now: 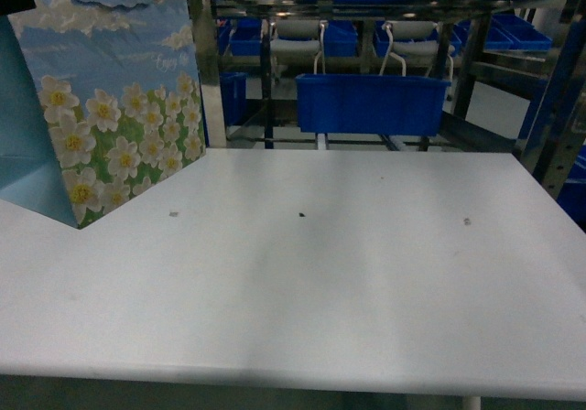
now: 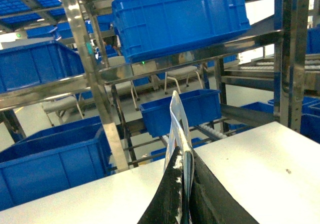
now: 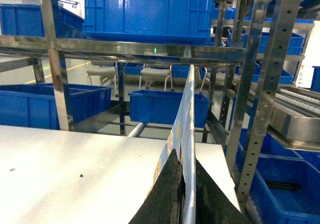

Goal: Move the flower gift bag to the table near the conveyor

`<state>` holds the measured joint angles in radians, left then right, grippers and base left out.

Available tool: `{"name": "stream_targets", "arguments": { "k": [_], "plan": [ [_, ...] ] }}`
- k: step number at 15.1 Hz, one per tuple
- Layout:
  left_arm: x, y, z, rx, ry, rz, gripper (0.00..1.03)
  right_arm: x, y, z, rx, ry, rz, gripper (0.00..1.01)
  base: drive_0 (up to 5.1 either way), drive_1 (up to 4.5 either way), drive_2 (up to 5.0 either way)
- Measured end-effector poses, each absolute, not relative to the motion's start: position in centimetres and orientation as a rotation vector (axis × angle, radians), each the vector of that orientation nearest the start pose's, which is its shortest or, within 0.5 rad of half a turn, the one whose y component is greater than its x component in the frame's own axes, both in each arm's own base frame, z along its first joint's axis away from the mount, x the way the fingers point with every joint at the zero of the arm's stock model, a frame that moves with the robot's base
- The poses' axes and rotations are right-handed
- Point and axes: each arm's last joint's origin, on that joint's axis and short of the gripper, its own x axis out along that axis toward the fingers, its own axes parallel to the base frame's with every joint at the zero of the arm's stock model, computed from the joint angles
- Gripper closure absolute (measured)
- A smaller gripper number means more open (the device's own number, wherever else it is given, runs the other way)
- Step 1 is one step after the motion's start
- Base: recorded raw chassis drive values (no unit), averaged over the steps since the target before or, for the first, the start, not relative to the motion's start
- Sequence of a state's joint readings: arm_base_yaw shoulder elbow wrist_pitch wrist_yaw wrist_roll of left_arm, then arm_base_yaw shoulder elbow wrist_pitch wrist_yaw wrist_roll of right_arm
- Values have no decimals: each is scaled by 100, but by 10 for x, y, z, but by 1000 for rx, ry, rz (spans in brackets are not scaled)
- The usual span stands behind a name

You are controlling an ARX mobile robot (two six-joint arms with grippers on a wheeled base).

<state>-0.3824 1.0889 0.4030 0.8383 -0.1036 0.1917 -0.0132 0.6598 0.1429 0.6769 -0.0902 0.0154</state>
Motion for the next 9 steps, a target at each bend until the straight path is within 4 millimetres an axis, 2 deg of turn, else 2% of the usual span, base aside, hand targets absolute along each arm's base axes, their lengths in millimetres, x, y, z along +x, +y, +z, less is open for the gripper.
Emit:
{"name": "stream_targets", "arguments": {
  "k": [9],
  "plan": [
    [206, -79, 244, 153, -176, -262, 101, 149, 1, 212, 7, -162, 78, 98, -497, 244, 244]
  ]
}}
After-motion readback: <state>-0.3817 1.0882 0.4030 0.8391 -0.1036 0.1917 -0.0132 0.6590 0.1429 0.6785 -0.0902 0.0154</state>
